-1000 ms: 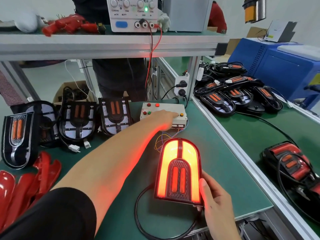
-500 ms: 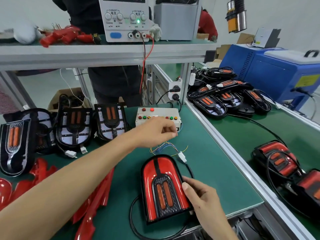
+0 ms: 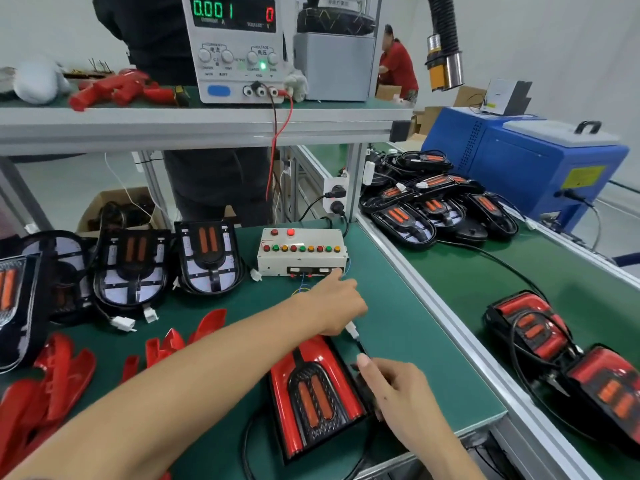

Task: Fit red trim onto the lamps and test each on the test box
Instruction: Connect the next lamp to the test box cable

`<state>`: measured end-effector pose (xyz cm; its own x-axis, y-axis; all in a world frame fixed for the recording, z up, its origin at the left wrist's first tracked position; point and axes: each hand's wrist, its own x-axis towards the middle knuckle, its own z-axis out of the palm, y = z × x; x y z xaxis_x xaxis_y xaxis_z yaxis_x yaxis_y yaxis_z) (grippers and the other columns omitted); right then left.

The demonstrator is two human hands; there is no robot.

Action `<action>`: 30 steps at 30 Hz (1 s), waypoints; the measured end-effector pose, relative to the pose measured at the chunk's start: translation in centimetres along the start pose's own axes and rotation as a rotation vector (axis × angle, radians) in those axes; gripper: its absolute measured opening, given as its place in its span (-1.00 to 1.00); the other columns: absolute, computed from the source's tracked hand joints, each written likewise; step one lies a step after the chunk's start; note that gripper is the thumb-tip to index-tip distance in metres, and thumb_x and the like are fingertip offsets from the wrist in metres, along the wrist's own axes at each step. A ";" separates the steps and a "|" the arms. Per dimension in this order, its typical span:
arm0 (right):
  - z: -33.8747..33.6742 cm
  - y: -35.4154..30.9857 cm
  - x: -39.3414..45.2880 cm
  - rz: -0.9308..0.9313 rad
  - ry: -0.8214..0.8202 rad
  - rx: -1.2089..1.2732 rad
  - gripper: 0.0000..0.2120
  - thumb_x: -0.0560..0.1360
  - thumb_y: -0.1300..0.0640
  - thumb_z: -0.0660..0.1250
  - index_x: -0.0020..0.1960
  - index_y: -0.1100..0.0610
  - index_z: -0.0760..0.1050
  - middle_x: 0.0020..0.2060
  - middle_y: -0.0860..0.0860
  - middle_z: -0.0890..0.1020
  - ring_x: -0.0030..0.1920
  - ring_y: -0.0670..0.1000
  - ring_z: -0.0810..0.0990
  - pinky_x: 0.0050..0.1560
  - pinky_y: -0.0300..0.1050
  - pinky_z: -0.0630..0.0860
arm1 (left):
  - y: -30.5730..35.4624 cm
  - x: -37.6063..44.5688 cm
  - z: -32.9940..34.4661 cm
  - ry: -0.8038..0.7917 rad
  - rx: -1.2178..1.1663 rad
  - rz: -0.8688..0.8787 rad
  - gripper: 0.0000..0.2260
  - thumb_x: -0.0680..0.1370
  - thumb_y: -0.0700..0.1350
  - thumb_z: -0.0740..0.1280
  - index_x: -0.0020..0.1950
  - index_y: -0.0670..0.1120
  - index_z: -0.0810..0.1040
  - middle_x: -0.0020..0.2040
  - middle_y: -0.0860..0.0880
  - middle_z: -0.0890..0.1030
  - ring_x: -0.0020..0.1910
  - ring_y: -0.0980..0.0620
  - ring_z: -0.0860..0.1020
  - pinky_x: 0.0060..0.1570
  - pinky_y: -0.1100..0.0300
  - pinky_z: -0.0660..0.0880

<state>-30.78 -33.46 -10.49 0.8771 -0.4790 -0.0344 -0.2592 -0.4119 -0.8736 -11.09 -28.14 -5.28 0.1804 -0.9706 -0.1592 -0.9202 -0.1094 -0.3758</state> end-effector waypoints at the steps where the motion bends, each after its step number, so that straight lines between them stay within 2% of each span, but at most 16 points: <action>1: -0.1 0.3 0.6 0.000 0.062 -0.040 -0.52 0.61 -0.23 0.23 -0.35 0.06 0.33 -0.50 -0.12 0.30 -0.44 -0.11 0.27 -0.35 -0.14 0.22 | -0.2 0.1 0.0 -0.012 0.000 0.003 -0.83 0.49 -0.30 0.36 0.00 -0.05 0.56 -0.10 -0.01 0.62 0.05 -0.06 0.45 -0.05 0.03 0.24; 2: -0.2 0.6 1.3 -0.003 0.131 -0.084 -0.63 0.62 -0.16 0.25 -0.32 -0.06 0.45 -0.45 -0.18 0.43 -0.39 -0.14 0.38 -0.30 -0.15 0.33 | -0.3 0.2 0.0 -0.018 0.001 0.010 -0.82 0.49 -0.32 0.35 -0.02 -0.06 0.57 -0.11 -0.02 0.62 0.04 -0.06 0.46 -0.05 0.03 0.24; 3: -0.2 0.7 2.0 0.010 0.179 -0.158 -0.80 0.62 -0.11 0.27 -0.16 -0.18 0.57 -0.29 -0.22 0.56 -0.24 -0.15 0.51 -0.19 -0.15 0.44 | -0.5 0.1 0.1 -0.019 -0.004 0.018 -0.81 0.48 -0.33 0.34 -0.03 -0.06 0.57 -0.13 -0.02 0.62 0.03 -0.07 0.46 -0.05 0.02 0.25; 4: -0.3 0.6 2.7 0.033 0.202 -0.273 -0.86 0.63 -0.09 0.28 0.10 -0.21 0.60 -0.08 -0.22 0.61 -0.04 -0.11 0.57 -0.04 -0.13 0.50 | -0.7 0.0 0.1 -0.011 -0.021 0.027 -0.82 0.49 -0.33 0.32 -0.03 -0.06 0.58 -0.14 -0.01 0.62 0.02 -0.06 0.46 -0.04 0.02 0.26; 5: -0.3 0.7 3.6 0.049 0.193 -0.418 -0.72 0.63 -0.11 0.27 0.31 -0.14 0.55 0.07 -0.17 0.60 0.12 -0.06 0.54 0.06 -0.09 0.52 | -0.8 -0.1 0.1 0.005 -0.046 0.040 -0.82 0.51 -0.31 0.30 -0.03 -0.06 0.59 -0.16 0.01 0.60 0.00 -0.05 0.44 -0.03 0.02 0.25; 7: 0.0 0.8 5.2 0.041 0.147 -0.608 -0.53 0.62 -0.20 0.23 0.46 -0.04 0.42 0.18 -0.08 0.55 0.26 0.01 0.48 0.11 -0.04 0.51 | -1.1 -0.4 0.0 0.051 -0.101 0.084 -0.82 0.56 -0.24 0.27 0.00 -0.01 0.62 -0.21 0.09 0.51 -0.04 -0.02 0.35 -0.05 0.04 0.22; 9: 0.5 0.3 6.4 -0.002 0.085 -0.692 -0.56 0.62 -0.25 0.20 0.37 -0.01 0.46 0.10 -0.06 0.54 0.22 0.04 0.50 0.04 -0.04 0.49 | -1.4 -0.7 -0.1 0.087 -0.124 0.137 -0.81 0.60 -0.17 0.27 0.05 0.05 0.64 -0.22 0.09 0.48 -0.03 0.00 0.35 -0.06 0.05 0.21; 12: 0.9 0.1 7.3 -0.118 0.050 -0.780 -0.68 0.65 -0.17 0.16 0.07 0.06 0.51 -0.14 -0.06 0.45 0.04 0.09 0.56 -0.13 -0.02 0.47 | -1.6 -1.0 -0.5 0.103 -0.094 0.174 -0.84 0.60 -0.11 0.27 0.04 0.07 0.64 -0.14 0.08 0.58 0.03 0.00 0.40 -0.04 0.07 0.24; 16: 0.8 0.2 7.6 -0.214 0.053 -0.832 -0.65 0.67 -0.14 0.13 -0.03 0.09 0.52 -0.16 -0.03 0.52 -0.07 0.09 0.56 -0.21 -0.03 0.43 | -2.1 -1.5 -0.9 0.086 -0.068 0.214 -0.86 0.63 -0.04 0.28 0.02 0.06 0.64 -0.11 0.08 0.61 0.03 0.01 0.40 0.02 0.07 0.28; 19: 0.6 0.3 7.6 -0.269 0.058 -0.824 -0.63 0.67 -0.14 0.17 -0.14 0.09 0.51 -0.24 -0.04 0.45 -0.14 0.08 0.54 -0.26 -0.06 0.37 | -2.2 -1.8 -0.9 0.093 -0.004 0.266 -0.80 0.67 -0.01 0.22 0.01 0.04 0.63 -0.09 0.09 0.61 0.02 0.02 0.41 0.05 0.07 0.31; 23: 0.3 0.1 7.7 -0.283 0.002 -0.823 -0.68 0.66 -0.09 0.18 -0.17 0.07 0.44 -0.24 -0.06 0.39 -0.14 0.09 0.54 -0.25 -0.05 0.36 | -2.2 -2.1 -0.8 0.133 0.017 0.310 -0.76 0.68 0.01 0.17 -0.02 0.01 0.60 -0.09 0.09 0.60 0.01 0.01 0.42 0.07 0.07 0.32; 26: 0.2 0.0 7.7 -0.287 0.015 -0.819 -0.69 0.65 -0.10 0.19 -0.14 0.08 0.46 -0.22 -0.08 0.39 -0.18 0.04 0.48 -0.24 -0.06 0.37 | -2.6 -2.2 -0.7 0.128 -0.011 0.296 -0.75 0.69 0.09 0.18 -0.01 0.01 0.59 -0.11 0.11 0.58 0.01 0.04 0.40 0.05 0.11 0.29; 30: 0.1 -0.2 7.6 -0.276 0.007 -0.815 -0.64 0.66 -0.12 0.17 -0.15 0.11 0.48 -0.23 -0.04 0.44 -0.25 0.01 0.38 -0.22 -0.04 0.39 | -2.7 -2.3 -0.5 0.176 0.021 0.314 -0.73 0.69 0.03 0.17 -0.07 0.01 0.60 -0.17 0.11 0.57 -0.03 0.03 0.42 0.00 0.14 0.28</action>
<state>-24.02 -36.94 -10.66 0.9498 -0.2829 0.1333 -0.2483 -0.9413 -0.2288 -9.19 -25.71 -3.47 -0.1744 -0.9784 -0.1114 -0.9136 0.2030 -0.3524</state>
